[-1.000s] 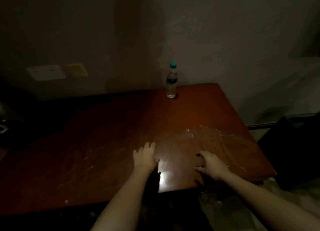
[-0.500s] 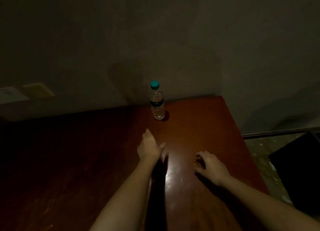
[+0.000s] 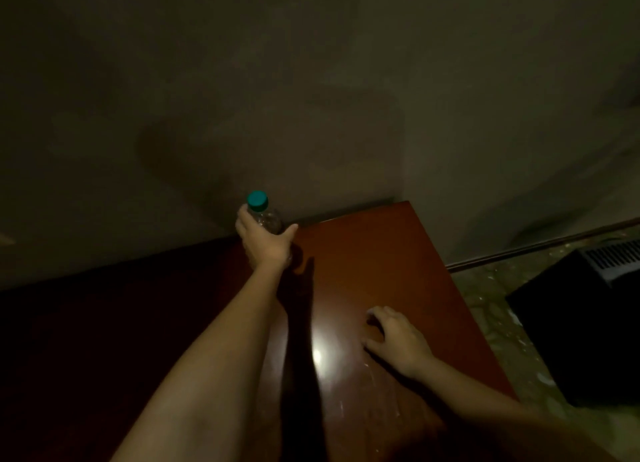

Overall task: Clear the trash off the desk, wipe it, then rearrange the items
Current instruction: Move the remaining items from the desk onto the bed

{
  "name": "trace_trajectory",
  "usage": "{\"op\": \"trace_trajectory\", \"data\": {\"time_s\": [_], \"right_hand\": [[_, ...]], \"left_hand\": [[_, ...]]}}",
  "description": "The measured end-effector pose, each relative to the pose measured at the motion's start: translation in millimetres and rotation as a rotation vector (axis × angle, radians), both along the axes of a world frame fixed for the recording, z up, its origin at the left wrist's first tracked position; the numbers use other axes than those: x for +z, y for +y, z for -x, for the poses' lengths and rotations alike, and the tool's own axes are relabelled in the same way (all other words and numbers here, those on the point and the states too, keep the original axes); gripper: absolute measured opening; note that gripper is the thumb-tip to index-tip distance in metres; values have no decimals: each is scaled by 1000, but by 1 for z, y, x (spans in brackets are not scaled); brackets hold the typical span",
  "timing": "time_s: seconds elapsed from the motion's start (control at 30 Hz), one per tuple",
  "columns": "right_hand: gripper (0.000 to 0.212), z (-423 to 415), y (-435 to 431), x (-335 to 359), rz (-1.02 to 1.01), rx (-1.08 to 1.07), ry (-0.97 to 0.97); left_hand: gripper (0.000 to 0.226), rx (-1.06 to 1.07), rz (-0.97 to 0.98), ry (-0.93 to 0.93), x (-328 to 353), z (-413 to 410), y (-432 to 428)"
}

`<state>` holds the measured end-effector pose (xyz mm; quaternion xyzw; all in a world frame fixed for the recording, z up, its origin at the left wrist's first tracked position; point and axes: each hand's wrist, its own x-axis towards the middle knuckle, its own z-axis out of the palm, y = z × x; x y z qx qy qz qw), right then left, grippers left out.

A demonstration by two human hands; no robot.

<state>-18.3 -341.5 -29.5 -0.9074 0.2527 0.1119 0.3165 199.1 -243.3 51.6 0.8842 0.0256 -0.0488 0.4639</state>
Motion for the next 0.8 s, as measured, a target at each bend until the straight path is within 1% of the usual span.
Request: {"op": "trace_trajectory", "data": {"time_s": [0.07, 0.1, 0.17, 0.3, 0.4, 0.53, 0.63, 0.73, 0.8], "right_hand": [[47, 2, 1, -1, 1, -16, -4], [47, 3, 2, -2, 1, -25, -8], [46, 8, 6, -3, -9, -43, -5], [46, 16, 17, -1, -13, -57, -11], [46, 29, 25, 5, -5, -74, -25], [51, 59, 35, 21, 24, -135, -31], [53, 92, 48, 36, 83, -199, -27], [55, 134, 68, 45, 123, -279, -35], [56, 166, 86, 49, 124, -339, -25]], "left_hand": [[76, 0, 12, -18, 1, -4, 3], [72, -19, -15, -30, 1, -4, 6], [70, -82, -78, -59, 1, 7, 14], [59, -193, -123, -45, 4, 40, 27], [57, -280, -173, -47, 5, 68, 36], [61, -419, -231, -76, 6, 111, 54], [68, -466, -242, -67, 9, 142, 70], [78, -507, -253, -32, 13, 171, 84], [85, -584, -304, -35, 13, 194, 95]]}}
